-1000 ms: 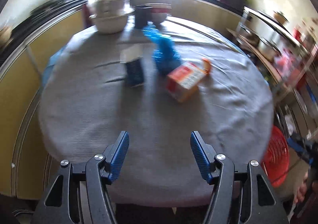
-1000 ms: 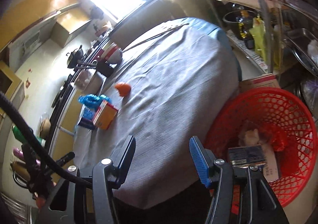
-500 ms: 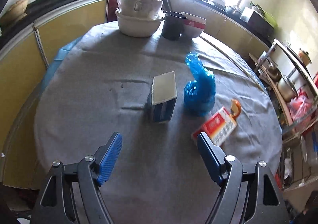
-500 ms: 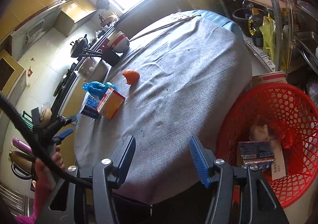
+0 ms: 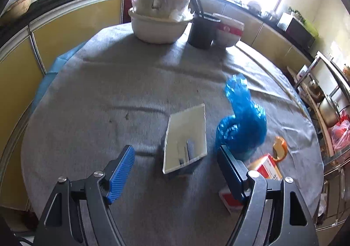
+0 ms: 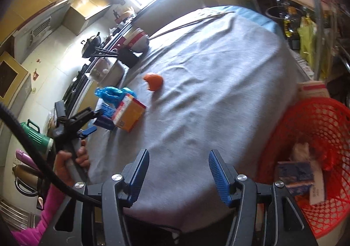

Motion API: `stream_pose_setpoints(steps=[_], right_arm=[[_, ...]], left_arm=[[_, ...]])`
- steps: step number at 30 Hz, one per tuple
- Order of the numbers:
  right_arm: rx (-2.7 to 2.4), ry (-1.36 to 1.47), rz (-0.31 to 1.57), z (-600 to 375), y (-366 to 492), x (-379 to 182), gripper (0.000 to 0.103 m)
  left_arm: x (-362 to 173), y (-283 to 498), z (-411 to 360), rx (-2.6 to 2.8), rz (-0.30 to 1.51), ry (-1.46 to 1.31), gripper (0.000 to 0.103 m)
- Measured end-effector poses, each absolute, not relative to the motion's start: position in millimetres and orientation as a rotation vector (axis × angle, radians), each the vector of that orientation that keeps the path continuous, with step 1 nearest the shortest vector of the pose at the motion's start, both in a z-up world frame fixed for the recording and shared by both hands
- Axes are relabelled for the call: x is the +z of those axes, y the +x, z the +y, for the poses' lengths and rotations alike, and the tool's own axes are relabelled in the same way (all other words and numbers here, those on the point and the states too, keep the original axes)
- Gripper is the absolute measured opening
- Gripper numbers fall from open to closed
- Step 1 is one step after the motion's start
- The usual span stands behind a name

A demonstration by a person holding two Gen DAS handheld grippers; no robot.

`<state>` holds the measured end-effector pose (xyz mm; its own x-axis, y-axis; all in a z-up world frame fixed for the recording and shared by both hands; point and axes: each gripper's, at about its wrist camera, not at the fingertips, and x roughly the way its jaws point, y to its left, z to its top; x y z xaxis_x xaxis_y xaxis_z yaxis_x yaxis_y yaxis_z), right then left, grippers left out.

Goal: Collect trash
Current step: 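Grasp the white-and-blue open box with the left tool while the right tool moves toward the medicine box, then grasp the red-and-white medicine box with the right tool while the left tool holds the white box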

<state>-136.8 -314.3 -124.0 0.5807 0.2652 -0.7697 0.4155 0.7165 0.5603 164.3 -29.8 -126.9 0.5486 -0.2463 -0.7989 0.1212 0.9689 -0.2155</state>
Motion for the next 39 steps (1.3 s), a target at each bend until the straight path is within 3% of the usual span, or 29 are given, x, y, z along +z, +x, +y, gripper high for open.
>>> stream_pose_setpoints(steps=[1,2,17,20,39], right_arm=[[-0.085,0.794,0.974,-309.8,-126.4,-122.2,0.061],[-0.075,0.789,0.975,-306.1,-119.4,-121.2,0.061],[-0.032,0.802,1.081,-216.3,34.6,-132.2,0.063],[-0.094,0.811,1.104,-204.9,58.8,-141.0,0.069],[-0.352,0.624,1.232,-166.9,110.4,-185.1,0.068]], left_arm=[[-127.3,165.5,-28.9,-0.22,0.963,-0.131,0.046],[-128.8,167.2,-28.8,-0.235,0.978,-0.121,0.041],[-114.2,102.0,27.8,-0.224,0.898,-0.028,0.04],[-110.4,88.7,38.3,-0.213,0.88,-0.012,0.04],[-99.0,57.2,28.2,-0.296,0.855,0.015,0.04]])
